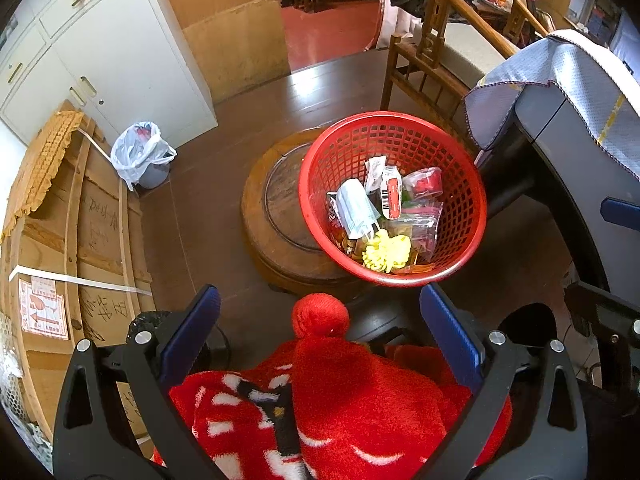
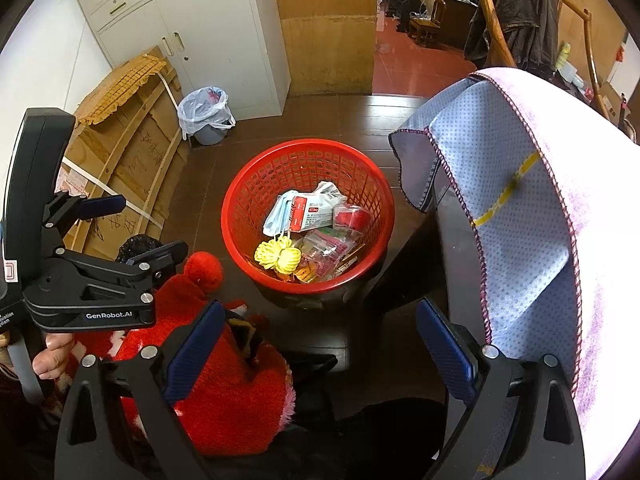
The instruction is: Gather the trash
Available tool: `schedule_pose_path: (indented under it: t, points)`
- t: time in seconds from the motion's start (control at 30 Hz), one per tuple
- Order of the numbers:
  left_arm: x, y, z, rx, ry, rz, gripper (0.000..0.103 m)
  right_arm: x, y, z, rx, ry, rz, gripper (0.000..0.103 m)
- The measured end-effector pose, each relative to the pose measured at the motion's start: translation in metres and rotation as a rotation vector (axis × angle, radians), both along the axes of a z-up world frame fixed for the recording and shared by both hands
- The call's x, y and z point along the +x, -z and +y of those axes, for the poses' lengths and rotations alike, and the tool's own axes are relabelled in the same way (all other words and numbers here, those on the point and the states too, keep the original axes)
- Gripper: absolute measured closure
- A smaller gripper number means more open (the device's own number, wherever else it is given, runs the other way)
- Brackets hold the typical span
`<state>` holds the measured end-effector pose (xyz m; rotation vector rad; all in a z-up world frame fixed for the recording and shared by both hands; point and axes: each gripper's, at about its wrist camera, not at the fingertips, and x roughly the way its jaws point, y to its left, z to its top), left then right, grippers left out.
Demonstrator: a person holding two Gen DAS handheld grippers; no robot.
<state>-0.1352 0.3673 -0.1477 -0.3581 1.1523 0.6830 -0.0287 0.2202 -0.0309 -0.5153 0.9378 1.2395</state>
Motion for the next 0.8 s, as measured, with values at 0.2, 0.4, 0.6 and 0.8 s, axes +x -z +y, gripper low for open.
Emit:
schedule_pose_path:
  t: [0.2,0.4,0.6,0.8]
  points:
    - [-0.0004,-0.0016,-0.0005,0.012,0.0,-0.005,0.007,-0.001,-0.002,0.0003,0.009,-0.004,-0.01,0.009]
    - [-0.0017,-0.0033,-0.0009,0.039,-0.008,-0.013,0.007,-0.0041,-0.0053,-0.0002,0.018,-0.009,-0.031,0.009]
    - [-0.0021,-0.0052,-0.0007,0.045,-0.009,-0.022,0.007,-0.0047,-0.0059,-0.0005,0.022,-0.01,-0.033,0.009]
    - [-0.0025,-0.007,-0.0014,0.044,-0.01,-0.032,0.007,-0.0045,-0.0066,0.0003,0.023,-0.01,-0.033,0.009]
